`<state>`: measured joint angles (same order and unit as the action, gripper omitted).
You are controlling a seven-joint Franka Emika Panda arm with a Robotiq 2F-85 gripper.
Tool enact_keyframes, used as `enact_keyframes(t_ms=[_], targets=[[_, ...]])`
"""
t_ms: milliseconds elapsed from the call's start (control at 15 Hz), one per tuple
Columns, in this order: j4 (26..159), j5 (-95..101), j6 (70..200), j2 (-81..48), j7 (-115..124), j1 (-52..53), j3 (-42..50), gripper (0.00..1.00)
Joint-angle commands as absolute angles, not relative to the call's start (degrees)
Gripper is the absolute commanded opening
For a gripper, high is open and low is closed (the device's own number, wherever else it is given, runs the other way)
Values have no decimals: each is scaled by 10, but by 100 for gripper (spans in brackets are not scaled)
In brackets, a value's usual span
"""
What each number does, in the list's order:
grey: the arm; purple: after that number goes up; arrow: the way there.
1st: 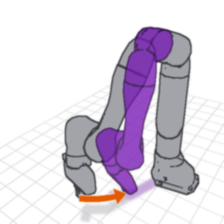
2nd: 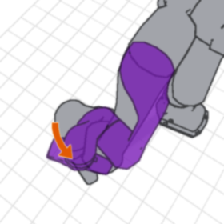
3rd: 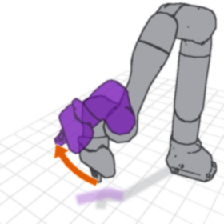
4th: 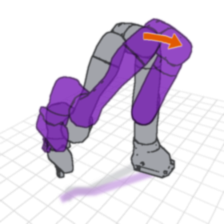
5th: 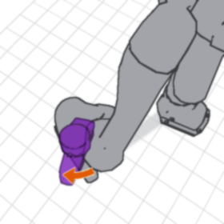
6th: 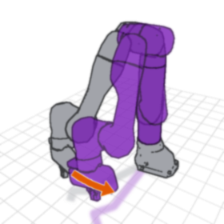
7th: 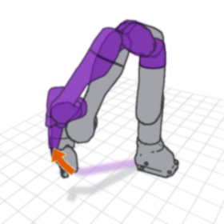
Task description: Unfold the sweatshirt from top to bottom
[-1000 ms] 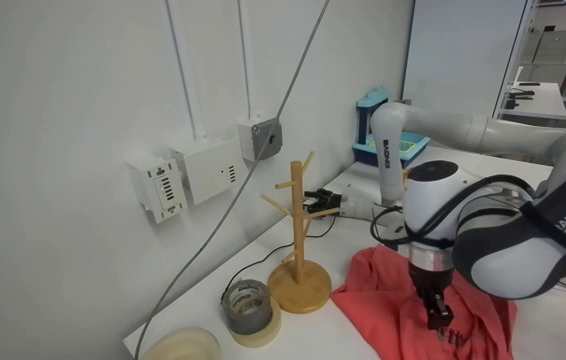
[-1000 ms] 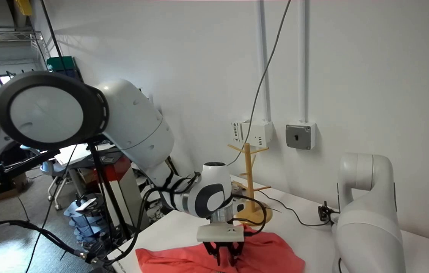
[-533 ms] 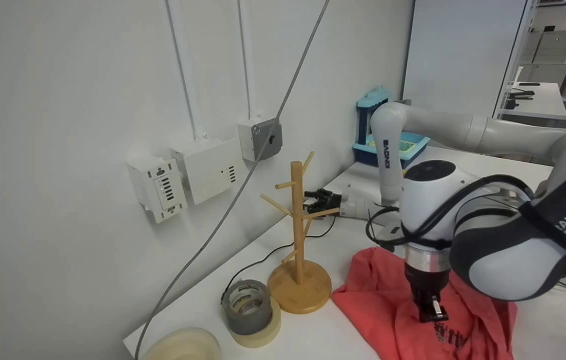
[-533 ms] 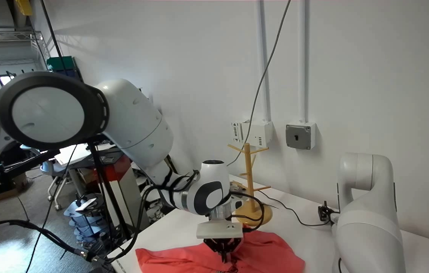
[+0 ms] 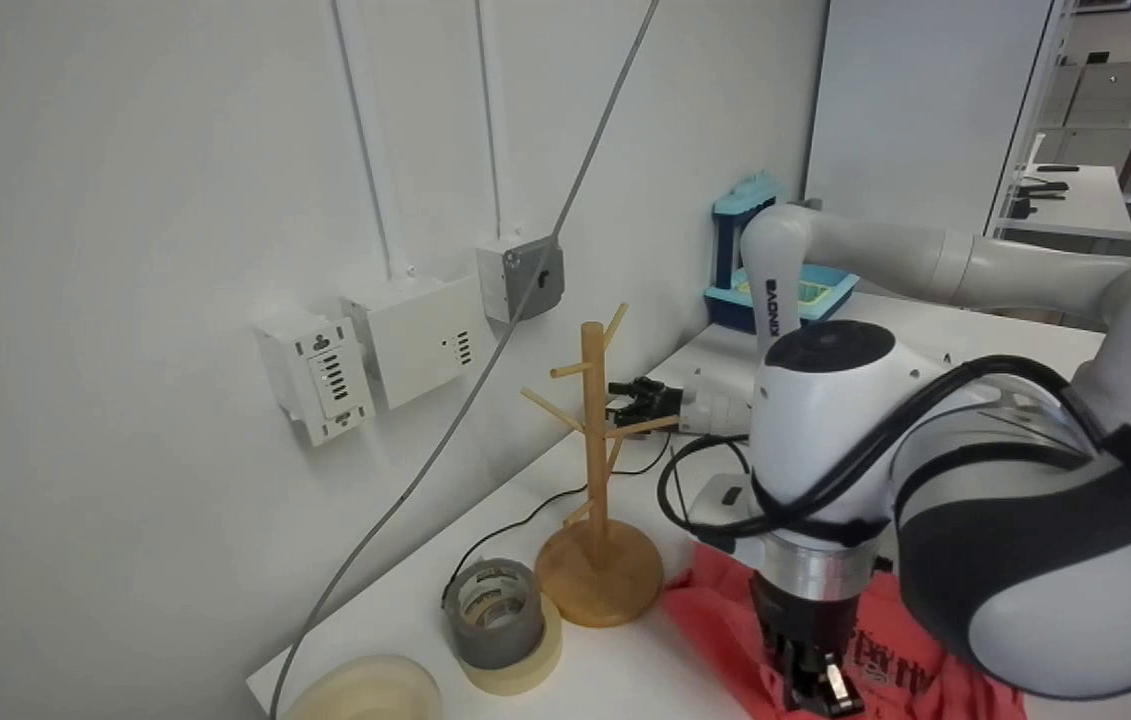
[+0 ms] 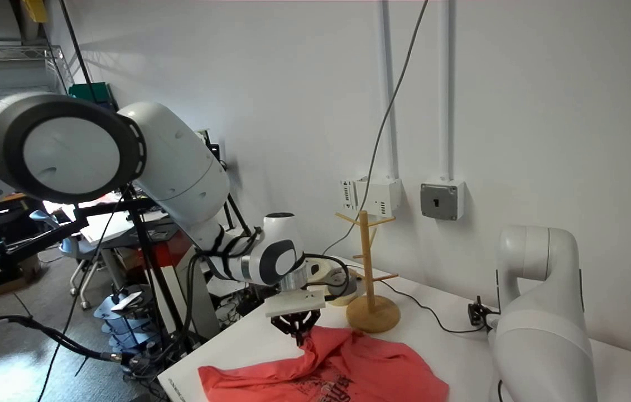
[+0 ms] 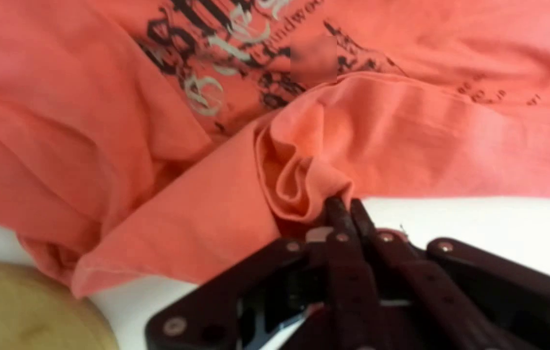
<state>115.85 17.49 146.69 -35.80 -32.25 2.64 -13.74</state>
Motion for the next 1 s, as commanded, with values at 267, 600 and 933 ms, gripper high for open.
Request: enact_keyframes(t_ms=[267,600,933], targets=[[1104,143,1454,-378,-333,66,-177,1],[1038,128,1466,-416,-318,86,-178,1],[980,99,1473,-460,-291,100,-178,1]])
